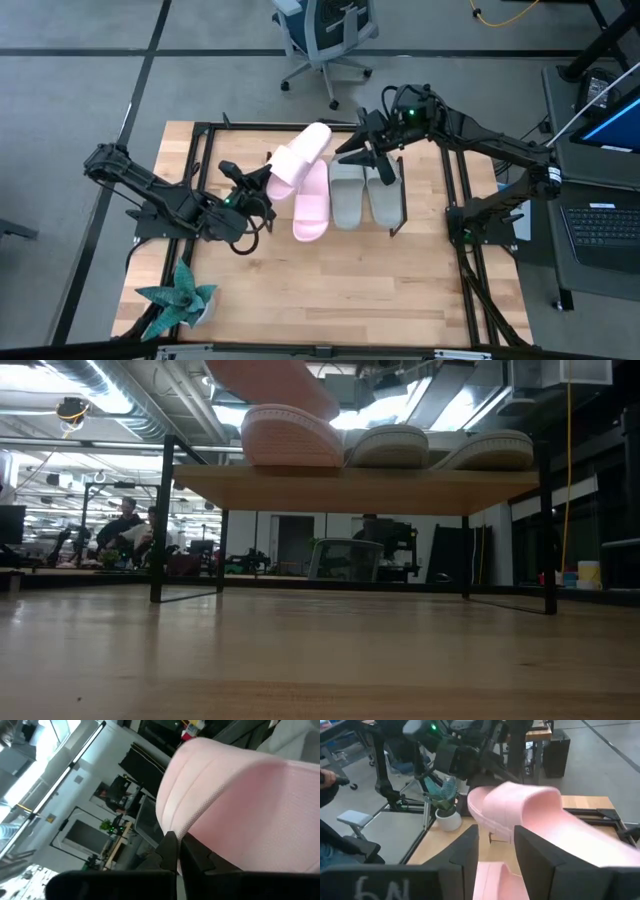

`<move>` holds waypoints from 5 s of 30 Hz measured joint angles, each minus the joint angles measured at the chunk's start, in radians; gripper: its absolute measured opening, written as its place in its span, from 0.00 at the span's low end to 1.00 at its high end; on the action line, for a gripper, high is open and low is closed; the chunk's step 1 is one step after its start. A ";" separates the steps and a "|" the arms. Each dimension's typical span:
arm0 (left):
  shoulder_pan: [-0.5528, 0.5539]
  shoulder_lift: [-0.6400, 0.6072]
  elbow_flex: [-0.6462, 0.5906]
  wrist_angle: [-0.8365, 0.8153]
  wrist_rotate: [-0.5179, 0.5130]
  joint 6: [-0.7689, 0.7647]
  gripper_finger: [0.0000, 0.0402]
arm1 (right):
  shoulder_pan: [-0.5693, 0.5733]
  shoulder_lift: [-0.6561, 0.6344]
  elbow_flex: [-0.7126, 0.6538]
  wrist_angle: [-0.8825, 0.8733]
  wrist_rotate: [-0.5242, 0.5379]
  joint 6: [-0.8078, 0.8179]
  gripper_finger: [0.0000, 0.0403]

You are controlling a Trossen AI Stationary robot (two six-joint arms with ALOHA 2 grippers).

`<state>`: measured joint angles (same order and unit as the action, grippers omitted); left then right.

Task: Pick and place slides into the shelf
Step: Put the pink slide on the shelf

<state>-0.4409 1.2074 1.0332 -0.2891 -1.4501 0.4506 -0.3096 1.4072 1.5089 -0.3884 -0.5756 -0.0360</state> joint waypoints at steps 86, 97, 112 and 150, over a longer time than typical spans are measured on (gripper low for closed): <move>-0.199 -0.129 0.000 0.116 0.304 -0.256 0.30 | 0.072 0.138 0.001 0.079 -0.125 0.057 0.31; -0.217 -0.265 0.000 -0.081 0.472 -0.394 0.30 | 0.075 0.179 0.000 0.066 -0.093 0.084 0.31; -0.216 -0.277 0.001 -0.173 0.484 -0.420 0.30 | 0.075 0.244 0.000 -0.005 -0.062 0.138 0.31; -0.216 -0.276 0.000 -0.197 0.498 -0.416 0.30 | 0.094 0.289 0.000 -0.044 -0.135 0.247 0.31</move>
<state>-0.6567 0.9310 1.0336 -0.4857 -0.9516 0.0349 -0.2157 1.6966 1.5093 -0.4323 -0.7101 0.2108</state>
